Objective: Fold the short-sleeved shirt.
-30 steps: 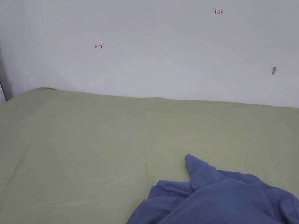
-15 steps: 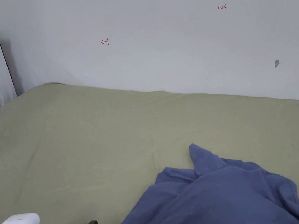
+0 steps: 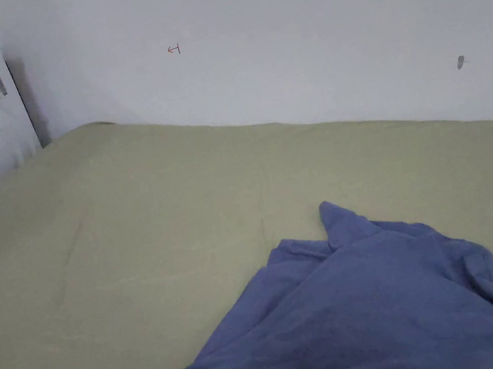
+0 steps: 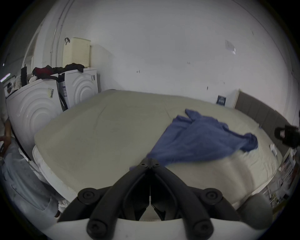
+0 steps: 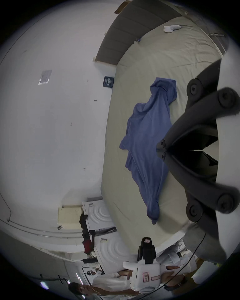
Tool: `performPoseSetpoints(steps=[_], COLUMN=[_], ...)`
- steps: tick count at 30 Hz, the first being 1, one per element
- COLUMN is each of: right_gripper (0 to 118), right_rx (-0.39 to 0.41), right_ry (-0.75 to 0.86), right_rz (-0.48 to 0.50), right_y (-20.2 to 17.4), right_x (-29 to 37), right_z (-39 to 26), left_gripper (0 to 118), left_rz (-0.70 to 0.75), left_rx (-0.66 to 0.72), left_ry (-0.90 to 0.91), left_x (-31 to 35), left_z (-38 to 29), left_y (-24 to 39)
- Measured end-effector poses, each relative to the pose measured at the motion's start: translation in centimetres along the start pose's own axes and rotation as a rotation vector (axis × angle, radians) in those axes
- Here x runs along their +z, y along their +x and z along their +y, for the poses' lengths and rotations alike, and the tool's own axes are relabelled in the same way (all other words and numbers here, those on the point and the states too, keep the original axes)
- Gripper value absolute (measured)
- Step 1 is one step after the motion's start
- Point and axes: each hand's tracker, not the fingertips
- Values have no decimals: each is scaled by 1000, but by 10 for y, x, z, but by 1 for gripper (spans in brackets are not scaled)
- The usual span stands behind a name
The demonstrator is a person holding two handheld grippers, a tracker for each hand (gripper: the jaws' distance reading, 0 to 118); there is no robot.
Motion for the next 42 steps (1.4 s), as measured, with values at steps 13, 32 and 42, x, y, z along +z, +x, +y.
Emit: performPoseSetpoints(steps=[13,32,42], right_gripper=[0,0,0], right_rx=[-61,-62,39], right_ry=[-49,-116,-145], right_rz=[4,28,-4], right_y=[20,24,73], right_x=[-22,-52,-167], right_z=[3,-3,54], left_gripper=[118,4,4], left_rz=[11,-25,-28], left_rx=[-29,-12,22], left_ry=[-215,-208,-199], left_x=[-77,-123,-125], left_z=[22,5,12], left_y=[8,3,-3])
